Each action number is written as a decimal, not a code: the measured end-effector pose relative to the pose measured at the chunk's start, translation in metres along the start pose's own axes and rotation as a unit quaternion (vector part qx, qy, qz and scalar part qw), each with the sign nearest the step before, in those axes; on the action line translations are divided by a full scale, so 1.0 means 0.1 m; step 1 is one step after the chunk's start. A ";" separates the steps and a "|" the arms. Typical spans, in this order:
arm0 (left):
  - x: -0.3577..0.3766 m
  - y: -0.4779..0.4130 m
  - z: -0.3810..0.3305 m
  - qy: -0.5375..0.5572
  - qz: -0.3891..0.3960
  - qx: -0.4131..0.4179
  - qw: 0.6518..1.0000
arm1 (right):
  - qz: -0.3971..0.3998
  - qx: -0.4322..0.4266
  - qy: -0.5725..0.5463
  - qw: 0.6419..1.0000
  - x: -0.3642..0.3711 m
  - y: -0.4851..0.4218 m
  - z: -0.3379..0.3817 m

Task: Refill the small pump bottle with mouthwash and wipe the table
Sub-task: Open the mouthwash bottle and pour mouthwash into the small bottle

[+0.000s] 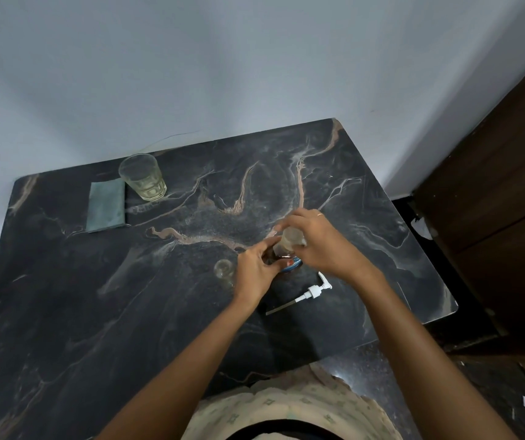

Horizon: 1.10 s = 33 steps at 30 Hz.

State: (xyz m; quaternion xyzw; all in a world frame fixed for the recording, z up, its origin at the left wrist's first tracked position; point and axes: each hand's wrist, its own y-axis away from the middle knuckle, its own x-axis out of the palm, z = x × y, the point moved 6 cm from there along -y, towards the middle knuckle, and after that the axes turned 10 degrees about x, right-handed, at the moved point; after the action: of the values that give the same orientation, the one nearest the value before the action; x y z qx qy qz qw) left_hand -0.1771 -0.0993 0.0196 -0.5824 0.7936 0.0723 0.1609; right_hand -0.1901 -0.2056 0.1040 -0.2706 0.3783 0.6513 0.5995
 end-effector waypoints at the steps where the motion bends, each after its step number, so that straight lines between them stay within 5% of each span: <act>1: 0.00 0.00 0.00 -0.005 -0.001 0.004 1.000 | 0.012 -0.001 -0.020 1.000 0.00 0.00 0.01; 9: 0.00 0.01 -0.02 0.003 0.002 0.006 1.000 | -0.057 0.093 -0.048 0.993 0.02 0.00 -0.11; 16: 0.00 0.02 -0.02 0.005 0.008 0.011 1.000 | 0.014 0.079 -0.161 0.984 0.02 0.01 -0.06; 23: 0.01 0.01 -0.01 0.010 0.006 0.022 1.000 | -0.041 0.079 -0.013 0.996 0.00 0.03 -0.06; 33: 0.04 -0.01 0.05 0.042 0.007 0.021 0.999 | -0.066 0.067 -0.178 0.980 -0.29 0.04 -0.19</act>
State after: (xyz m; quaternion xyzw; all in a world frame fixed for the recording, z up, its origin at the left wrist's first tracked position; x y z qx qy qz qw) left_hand -0.1764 -0.1014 0.0142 -0.5761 0.8048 0.0322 0.1390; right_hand -0.1922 -0.2378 0.1168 -0.1341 0.2901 0.6209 0.7157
